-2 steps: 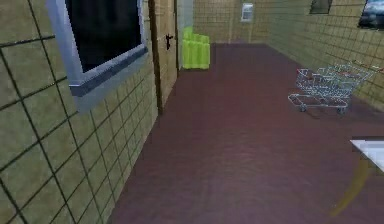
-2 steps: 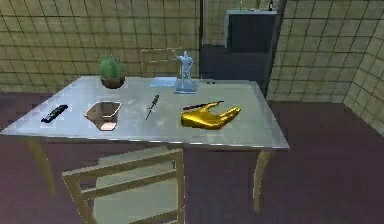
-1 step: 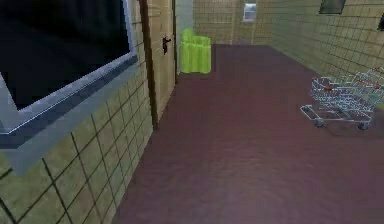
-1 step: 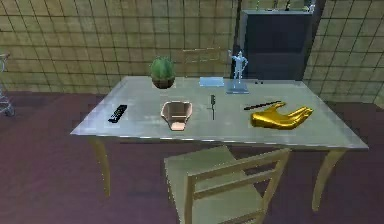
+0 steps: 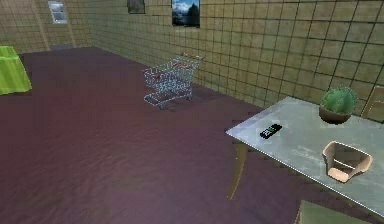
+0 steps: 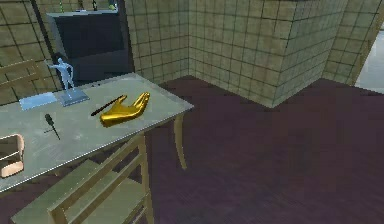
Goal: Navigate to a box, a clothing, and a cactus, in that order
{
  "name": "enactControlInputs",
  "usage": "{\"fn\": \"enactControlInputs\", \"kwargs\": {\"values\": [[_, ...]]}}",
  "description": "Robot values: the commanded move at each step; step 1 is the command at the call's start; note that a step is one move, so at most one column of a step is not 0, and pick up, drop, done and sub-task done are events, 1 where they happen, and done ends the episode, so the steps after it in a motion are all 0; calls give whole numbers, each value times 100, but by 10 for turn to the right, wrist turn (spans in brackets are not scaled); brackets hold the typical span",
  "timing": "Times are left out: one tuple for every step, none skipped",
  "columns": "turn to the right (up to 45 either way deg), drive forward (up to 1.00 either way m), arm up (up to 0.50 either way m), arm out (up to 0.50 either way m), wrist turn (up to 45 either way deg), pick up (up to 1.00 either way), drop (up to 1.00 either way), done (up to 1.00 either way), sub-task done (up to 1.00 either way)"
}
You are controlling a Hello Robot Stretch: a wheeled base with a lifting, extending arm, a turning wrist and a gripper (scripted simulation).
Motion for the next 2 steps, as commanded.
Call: {"fn": "enactControlInputs", "kwargs": {"values": [[30, 0, 0, 0, 0, 0, 0, 0, 0], [0, 75, 0, 0, 0, 0, 0, 0, 0]]}}
